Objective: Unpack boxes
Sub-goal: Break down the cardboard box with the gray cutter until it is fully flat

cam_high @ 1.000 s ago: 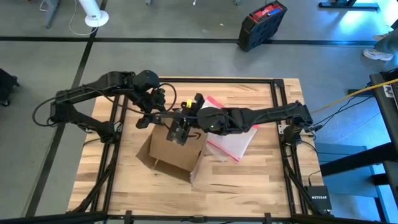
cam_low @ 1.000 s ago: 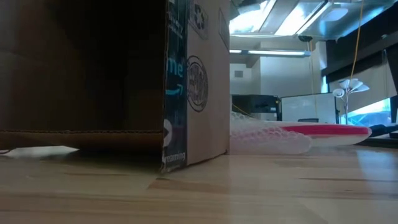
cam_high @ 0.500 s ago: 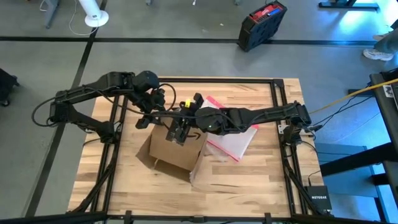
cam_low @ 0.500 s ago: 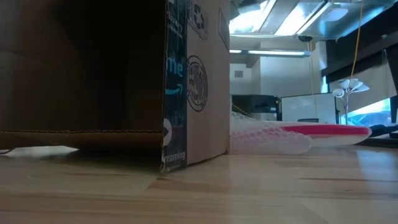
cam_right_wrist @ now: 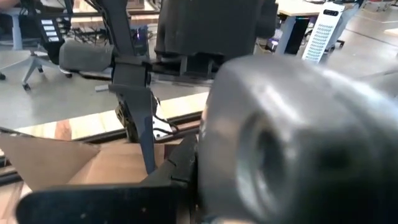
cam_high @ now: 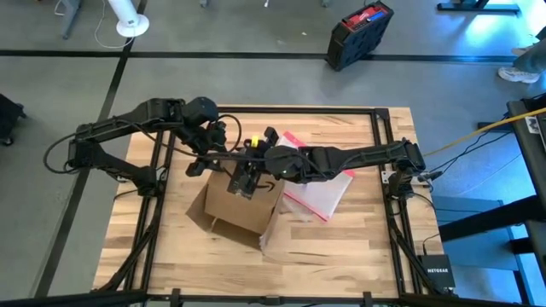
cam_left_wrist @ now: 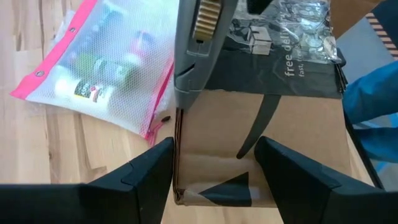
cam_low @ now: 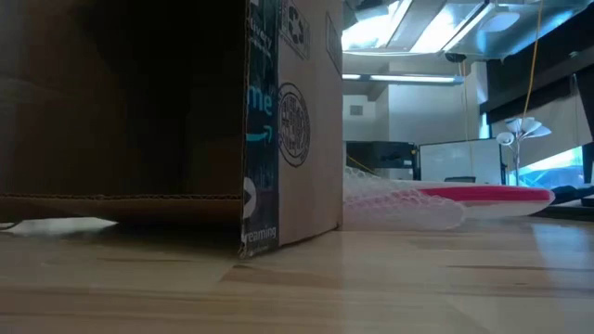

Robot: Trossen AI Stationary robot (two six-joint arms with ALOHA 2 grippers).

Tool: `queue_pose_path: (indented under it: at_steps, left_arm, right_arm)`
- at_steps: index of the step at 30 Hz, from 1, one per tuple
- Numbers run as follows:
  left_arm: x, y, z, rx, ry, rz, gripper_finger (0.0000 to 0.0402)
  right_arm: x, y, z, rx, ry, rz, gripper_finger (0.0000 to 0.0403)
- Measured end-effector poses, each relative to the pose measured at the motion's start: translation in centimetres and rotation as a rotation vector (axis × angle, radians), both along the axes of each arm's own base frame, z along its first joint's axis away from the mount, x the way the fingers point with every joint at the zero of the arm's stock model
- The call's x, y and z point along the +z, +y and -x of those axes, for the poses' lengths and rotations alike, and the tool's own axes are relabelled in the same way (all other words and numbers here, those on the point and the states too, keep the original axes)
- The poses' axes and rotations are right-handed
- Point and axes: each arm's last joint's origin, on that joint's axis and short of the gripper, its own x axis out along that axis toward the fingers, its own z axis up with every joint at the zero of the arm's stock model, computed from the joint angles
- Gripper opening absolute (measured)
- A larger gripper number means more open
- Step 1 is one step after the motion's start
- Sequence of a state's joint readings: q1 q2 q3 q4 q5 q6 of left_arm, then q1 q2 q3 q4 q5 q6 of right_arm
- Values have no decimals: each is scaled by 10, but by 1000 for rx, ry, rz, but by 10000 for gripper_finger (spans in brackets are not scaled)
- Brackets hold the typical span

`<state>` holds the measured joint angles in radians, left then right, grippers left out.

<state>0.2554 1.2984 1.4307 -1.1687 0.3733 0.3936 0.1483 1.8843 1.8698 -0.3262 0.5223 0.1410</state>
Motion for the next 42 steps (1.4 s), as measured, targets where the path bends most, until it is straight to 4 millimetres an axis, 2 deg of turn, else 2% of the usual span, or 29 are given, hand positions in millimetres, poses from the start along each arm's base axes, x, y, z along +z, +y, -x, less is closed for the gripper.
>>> queue_pose_path:
  at_steps: [14,19,27,36,42]
  left_arm:
    - [-6,1,-2,-5,27,15,230]
    - [-13,1,-4,-3,32,26,230]
    - [-13,4,-3,12,29,25,230]
    - [-13,8,-2,34,36,41,230]
    - [-13,8,-2,36,36,43,230]
  right_arm:
    - [0,6,6,-1,39,2,71]
    - [5,7,14,2,67,2,71]
    - [16,12,32,-5,92,-5,71]
    - [17,17,51,12,187,-57,71]
    - [26,18,61,31,178,-93,71]
